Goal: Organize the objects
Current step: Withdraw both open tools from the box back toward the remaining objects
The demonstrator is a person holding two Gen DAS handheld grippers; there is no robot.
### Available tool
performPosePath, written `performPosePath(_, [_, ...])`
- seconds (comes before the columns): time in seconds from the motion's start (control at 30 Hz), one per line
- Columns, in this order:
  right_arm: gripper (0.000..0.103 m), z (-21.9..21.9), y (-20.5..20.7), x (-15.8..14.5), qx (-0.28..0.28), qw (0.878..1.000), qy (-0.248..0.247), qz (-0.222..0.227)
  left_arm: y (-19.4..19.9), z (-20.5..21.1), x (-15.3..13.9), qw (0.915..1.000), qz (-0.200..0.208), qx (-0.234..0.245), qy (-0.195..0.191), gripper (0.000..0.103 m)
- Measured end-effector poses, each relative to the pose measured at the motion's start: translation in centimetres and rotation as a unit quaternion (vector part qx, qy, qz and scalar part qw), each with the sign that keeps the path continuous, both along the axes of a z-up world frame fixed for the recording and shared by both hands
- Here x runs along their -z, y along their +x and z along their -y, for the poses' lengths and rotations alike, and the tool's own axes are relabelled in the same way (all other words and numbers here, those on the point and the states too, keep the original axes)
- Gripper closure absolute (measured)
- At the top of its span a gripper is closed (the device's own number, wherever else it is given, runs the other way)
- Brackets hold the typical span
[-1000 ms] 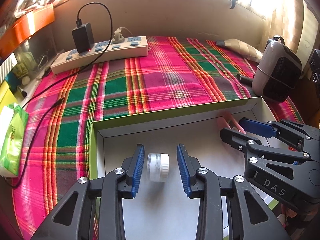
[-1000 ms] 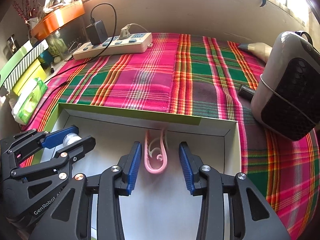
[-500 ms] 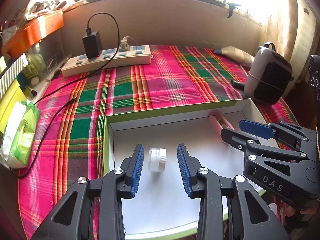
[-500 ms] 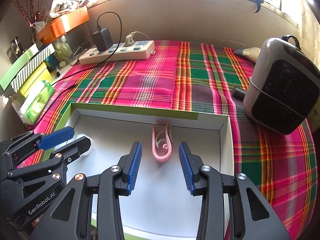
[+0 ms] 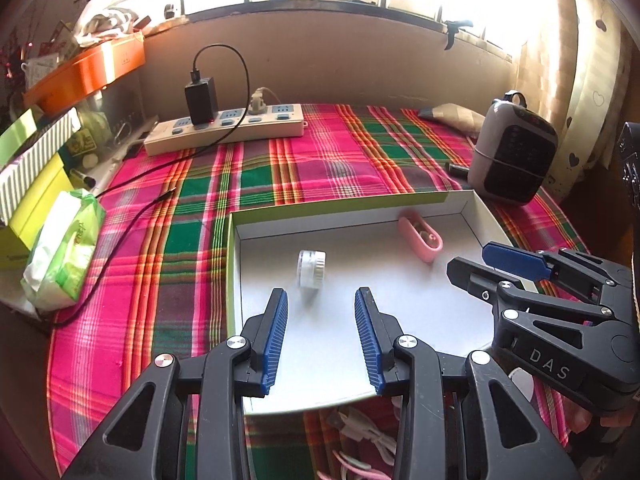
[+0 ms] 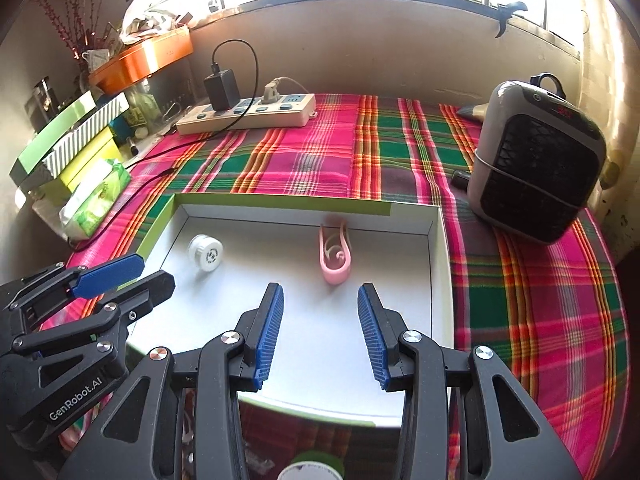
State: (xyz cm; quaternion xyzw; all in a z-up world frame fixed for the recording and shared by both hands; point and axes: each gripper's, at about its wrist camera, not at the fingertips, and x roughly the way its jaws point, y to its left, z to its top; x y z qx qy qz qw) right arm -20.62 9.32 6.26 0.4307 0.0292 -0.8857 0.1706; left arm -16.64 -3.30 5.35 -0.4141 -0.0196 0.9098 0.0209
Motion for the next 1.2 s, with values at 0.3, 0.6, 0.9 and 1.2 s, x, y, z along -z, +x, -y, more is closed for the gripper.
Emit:
performPosePath(0.3, [0.063,-1.0,3.3,-0.9,0.001,1.0,-0.021,-0.013,2.8,0.1,-0.8,0.9998,-0.018,-0.008,0.001,0.07])
performPosePath(0.6, [0.063,-1.9,6.5,-1.4,0.007,0.999,-0.027,-0.033,6.0,0.1,-0.8,0.9994,-0.03,-0.01,0.011,0.07])
performPosePath(0.9, [0.06,-3.2,9.4,-1.9,0.018,0.998,-0.022,-0.058,8.8,1.1,-0.4,0.9989,-0.036,-0.013,0.028,0.07])
performPosePath(1.2, [0.056,-4.8,11.7,-1.4,0.028,0.997,-0.015,-0.073,10.8,1.7,1.2,0.9982,-0.022,-0.011,0.055,0.066])
